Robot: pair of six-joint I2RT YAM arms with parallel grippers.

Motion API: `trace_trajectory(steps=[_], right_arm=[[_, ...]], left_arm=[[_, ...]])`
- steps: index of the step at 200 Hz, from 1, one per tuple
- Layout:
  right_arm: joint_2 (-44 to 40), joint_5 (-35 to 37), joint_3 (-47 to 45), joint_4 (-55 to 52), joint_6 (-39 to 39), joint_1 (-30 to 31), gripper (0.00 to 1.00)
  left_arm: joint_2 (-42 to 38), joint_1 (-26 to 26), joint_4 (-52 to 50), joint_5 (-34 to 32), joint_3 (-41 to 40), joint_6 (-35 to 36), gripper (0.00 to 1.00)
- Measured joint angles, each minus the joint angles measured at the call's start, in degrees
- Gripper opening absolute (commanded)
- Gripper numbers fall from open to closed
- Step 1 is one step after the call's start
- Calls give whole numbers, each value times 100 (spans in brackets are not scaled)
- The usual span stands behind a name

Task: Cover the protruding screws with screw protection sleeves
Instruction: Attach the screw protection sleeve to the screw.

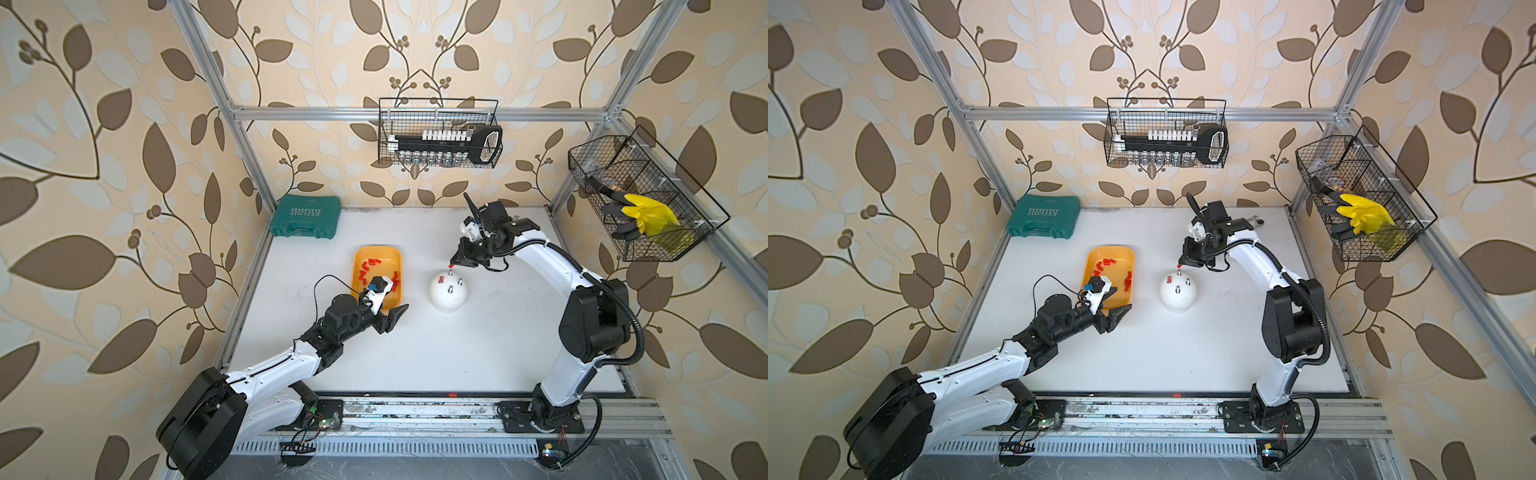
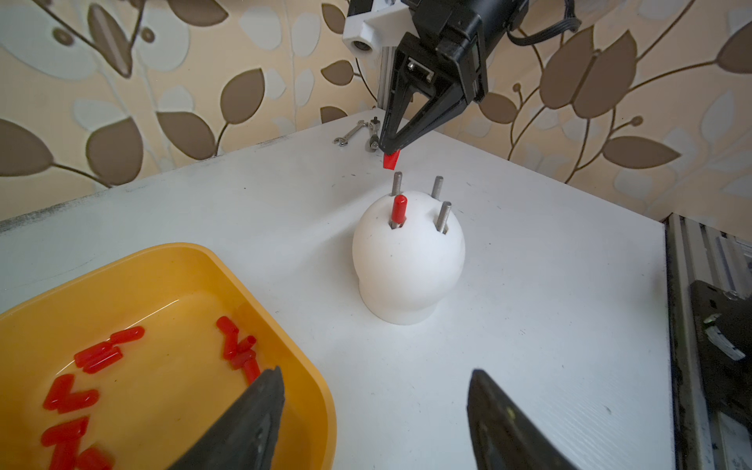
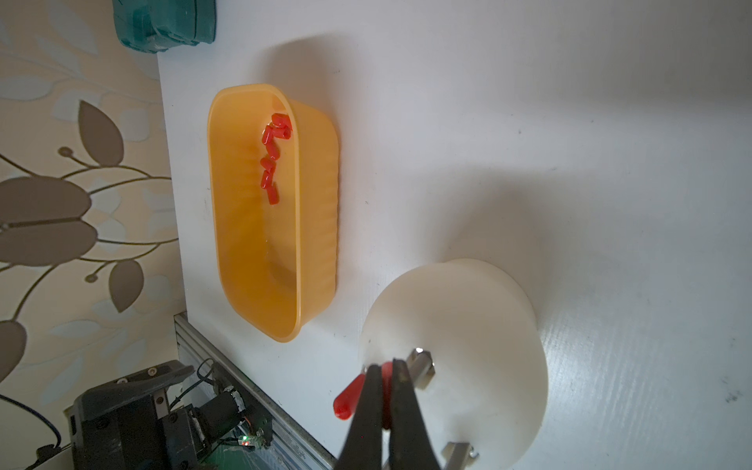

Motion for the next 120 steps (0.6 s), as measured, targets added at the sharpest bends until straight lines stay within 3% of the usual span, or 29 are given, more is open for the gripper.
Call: trace_trajectory(steps=[120], right_arm=[[0,81,-70,-22,-33,24,3]], left_arm=[[0,0,-7,2,0,0,73]])
